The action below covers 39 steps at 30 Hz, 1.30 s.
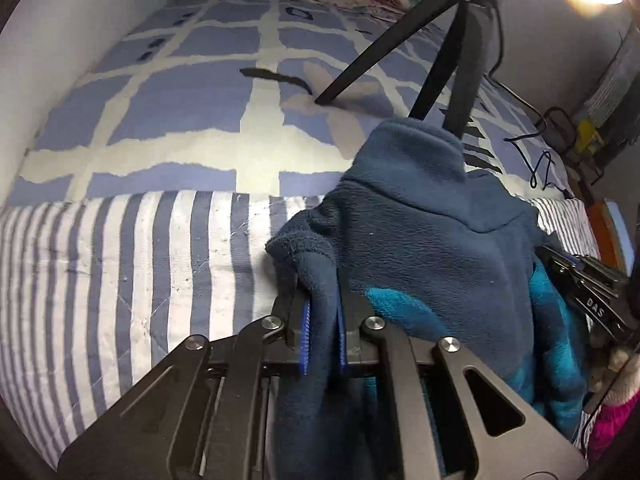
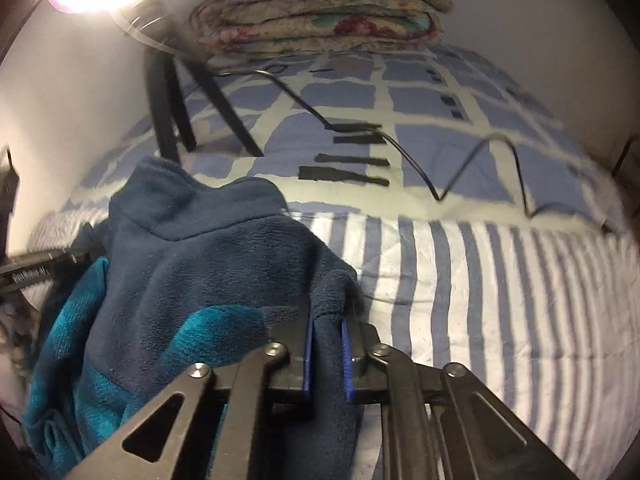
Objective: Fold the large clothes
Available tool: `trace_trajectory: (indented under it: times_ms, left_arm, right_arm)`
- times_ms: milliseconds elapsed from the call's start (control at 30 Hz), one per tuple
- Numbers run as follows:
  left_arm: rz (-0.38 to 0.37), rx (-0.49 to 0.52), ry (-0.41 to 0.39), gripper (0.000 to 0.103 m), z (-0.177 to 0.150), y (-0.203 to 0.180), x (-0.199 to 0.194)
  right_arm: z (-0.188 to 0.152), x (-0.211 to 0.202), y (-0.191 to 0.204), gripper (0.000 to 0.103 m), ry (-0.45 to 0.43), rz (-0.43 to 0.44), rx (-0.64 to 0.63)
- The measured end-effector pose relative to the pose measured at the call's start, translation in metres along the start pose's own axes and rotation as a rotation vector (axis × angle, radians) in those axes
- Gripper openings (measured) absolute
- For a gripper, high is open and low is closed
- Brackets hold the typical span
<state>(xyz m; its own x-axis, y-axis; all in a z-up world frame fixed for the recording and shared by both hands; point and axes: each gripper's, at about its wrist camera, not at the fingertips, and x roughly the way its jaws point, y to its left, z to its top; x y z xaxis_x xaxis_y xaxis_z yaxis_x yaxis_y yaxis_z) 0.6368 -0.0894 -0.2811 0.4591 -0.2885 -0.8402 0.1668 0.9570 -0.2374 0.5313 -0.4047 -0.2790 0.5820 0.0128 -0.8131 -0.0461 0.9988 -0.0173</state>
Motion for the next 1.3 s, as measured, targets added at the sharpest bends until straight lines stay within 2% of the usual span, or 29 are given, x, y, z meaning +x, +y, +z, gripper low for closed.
trace_trajectory:
  times_ms: [67,233,333,533,633,800,967,1100,1200,1300]
  left_arm:
    - [-0.037,-0.011,-0.037,0.006,0.0,-0.004,-0.016]
    - [-0.121,-0.05,-0.103,0.006,-0.001,-0.003,-0.061]
    - [-0.154,-0.049,-0.132,0.006,-0.006,-0.007,-0.086]
    - [-0.222,-0.04,-0.206,0.006,-0.031,-0.017,-0.147]
    - [-0.249,-0.034,-0.227,0.006,-0.05,-0.022,-0.171]
    - [-0.268,-0.008,-0.239,0.006,-0.101,-0.028,-0.211]
    - [-0.271,-0.012,-0.235,0.006,-0.153,-0.027,-0.239]
    - [-0.262,0.007,-0.206,0.006,-0.194,-0.03,-0.251]
    - [-0.233,0.061,-0.199,0.006,-0.229,-0.036,-0.259]
    - [-0.203,0.089,-0.145,0.007,-0.266,-0.037,-0.253]
  right_arm:
    - [0.004,-0.014,0.007,0.007,-0.022,0.002,-0.025]
    - [0.01,-0.058,0.001,0.007,-0.102,0.055,0.024]
    - [0.011,-0.086,0.005,0.007,-0.134,0.076,0.01]
    - [0.003,-0.148,0.019,0.007,-0.189,0.115,-0.026]
    - [-0.012,-0.179,0.027,0.007,-0.202,0.128,-0.057]
    - [-0.051,-0.229,0.036,0.007,-0.208,0.153,-0.091]
    - [-0.104,-0.267,0.044,0.007,-0.207,0.206,-0.082]
    - [-0.155,-0.283,0.049,0.007,-0.178,0.218,-0.089]
    - [-0.197,-0.289,0.049,0.007,-0.146,0.219,-0.076]
    - [-0.239,-0.289,0.049,0.007,-0.104,0.208,-0.063]
